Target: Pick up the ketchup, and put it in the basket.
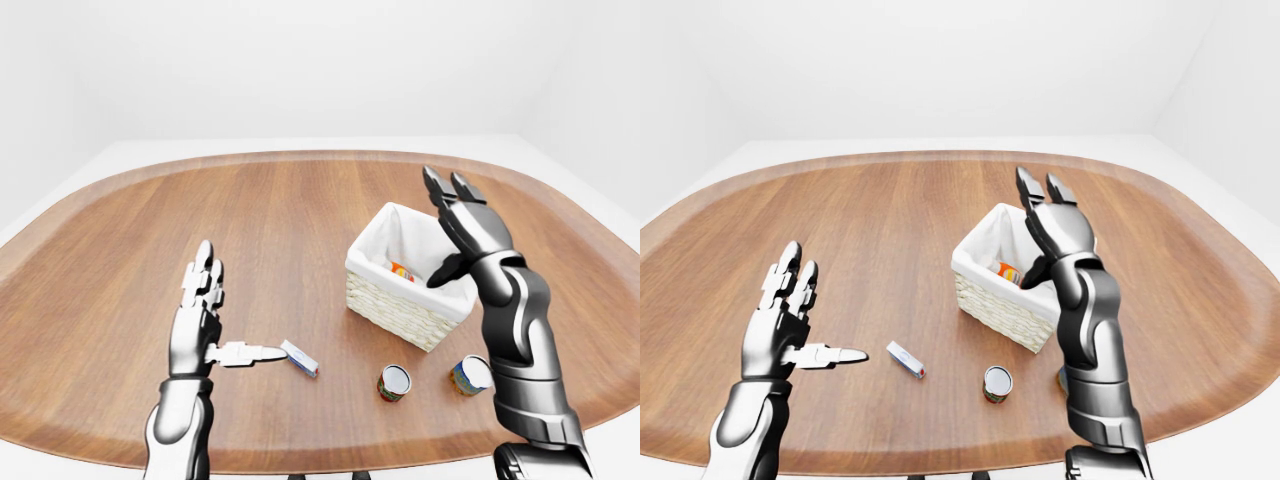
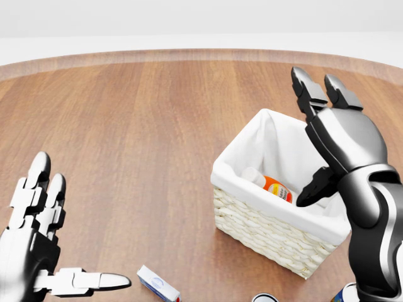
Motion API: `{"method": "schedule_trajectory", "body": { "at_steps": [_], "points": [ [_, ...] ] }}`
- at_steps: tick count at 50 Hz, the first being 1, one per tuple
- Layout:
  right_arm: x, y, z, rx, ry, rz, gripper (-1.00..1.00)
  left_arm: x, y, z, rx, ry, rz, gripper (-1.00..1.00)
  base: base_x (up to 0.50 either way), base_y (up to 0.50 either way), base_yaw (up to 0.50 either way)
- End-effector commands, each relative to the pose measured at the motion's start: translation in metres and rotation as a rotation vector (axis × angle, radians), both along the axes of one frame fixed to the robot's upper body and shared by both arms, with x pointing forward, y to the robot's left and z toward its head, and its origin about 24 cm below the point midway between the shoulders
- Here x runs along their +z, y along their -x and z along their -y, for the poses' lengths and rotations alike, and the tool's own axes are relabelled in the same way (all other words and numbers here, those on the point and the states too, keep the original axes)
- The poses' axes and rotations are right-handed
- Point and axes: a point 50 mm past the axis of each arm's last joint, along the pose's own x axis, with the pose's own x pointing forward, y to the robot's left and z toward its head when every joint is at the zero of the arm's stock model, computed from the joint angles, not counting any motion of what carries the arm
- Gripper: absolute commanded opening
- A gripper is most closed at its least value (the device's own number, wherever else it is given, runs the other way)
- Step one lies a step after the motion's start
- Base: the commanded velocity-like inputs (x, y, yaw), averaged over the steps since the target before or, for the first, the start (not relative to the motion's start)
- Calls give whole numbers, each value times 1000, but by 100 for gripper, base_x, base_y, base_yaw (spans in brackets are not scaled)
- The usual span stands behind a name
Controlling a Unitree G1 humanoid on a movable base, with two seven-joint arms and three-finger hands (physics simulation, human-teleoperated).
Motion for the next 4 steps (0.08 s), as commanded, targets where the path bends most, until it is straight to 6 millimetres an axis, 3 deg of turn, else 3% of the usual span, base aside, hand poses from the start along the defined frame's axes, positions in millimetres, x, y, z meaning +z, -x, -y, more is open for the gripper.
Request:
{"method": "schedule_trajectory", "body": {
  "at_steps": [1,4],
  "points": [
    [27,48,-8,54,14,82,100,1,1,0,2,-1,2,100,0,0,0],
    [37,60,-8,60,29,112,100,2,1,0,3,-3,3,100,0,0,0]
  ]
}}
